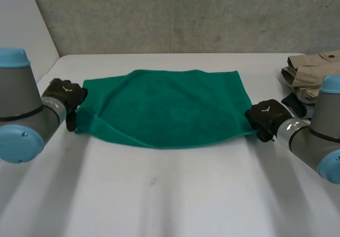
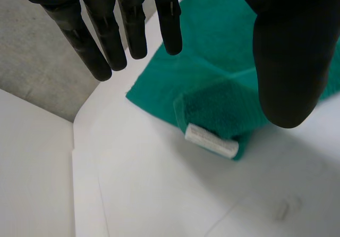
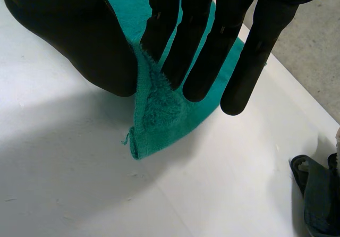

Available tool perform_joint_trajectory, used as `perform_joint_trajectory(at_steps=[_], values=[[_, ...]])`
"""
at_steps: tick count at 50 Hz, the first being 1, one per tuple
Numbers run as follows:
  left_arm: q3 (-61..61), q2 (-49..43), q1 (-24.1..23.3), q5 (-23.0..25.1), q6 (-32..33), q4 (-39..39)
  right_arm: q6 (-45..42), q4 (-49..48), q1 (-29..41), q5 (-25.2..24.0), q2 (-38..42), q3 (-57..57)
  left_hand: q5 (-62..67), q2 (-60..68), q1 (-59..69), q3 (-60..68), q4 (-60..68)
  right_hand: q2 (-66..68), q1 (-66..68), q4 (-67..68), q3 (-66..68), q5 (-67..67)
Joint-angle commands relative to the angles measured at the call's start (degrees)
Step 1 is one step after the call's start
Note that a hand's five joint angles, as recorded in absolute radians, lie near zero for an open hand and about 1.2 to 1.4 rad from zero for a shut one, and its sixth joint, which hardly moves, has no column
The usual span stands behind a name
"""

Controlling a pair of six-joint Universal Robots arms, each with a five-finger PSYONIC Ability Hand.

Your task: Fold the laundry.

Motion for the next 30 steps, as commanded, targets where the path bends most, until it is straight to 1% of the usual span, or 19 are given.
perform_joint_trajectory(at_steps=[1,9,15,19,25,27,30], values=[[6.6,-4.2,-1.3,-0.3,-3.7,-5.0,-0.6,-0.1,-0.1,0.0,0.1,0.2,1.5,0.8,0.2,0.9,1.1,12.5,14.9,11.3,11.7,12.3],[10.2,-8.6,-2.5,0.3,-2.2,-5.0,-1.2,-0.1,-0.4,-0.1,0.2,0.3,1.2,0.4,-0.1,0.5,0.8,12.5,14.9,11.3,11.7,12.3],[17.1,-14.1,-1.9,0.6,-0.3,-7.3,-1.6,-0.1,-0.7,-0.3,0.1,0.2,7.4,6.6,6.1,6.7,7.0,12.5,14.9,11.3,11.7,12.3],[22.0,-17.1,-1.3,0.6,-0.4,-11.3,-1.7,-0.1,-1.0,-0.3,0.1,0.2,13.6,12.9,12.3,13.0,13.2,12.5,14.9,11.3,11.7,12.3],[27.0,-20.3,-0.7,1.7,0.0,-15.6,-1.8,-0.1,-1.3,-0.7,0.2,0.2,10.8,10.0,9.5,10.1,10.4,12.5,14.9,11.3,11.7,12.3],[28.0,-20.9,-0.6,2.2,0.0,-16.2,-1.9,-0.1,-1.3,-0.7,0.2,0.2,8.5,7.7,7.1,7.8,8.0,12.5,14.9,11.3,11.7,12.3],[29.5,-22.2,-0.3,2.6,0.6,-17.1,-2.1,-0.1,-1.2,-0.7,0.3,0.3,8.1,7.3,6.8,7.4,7.7,12.5,14.9,11.3,11.7,12.3]])
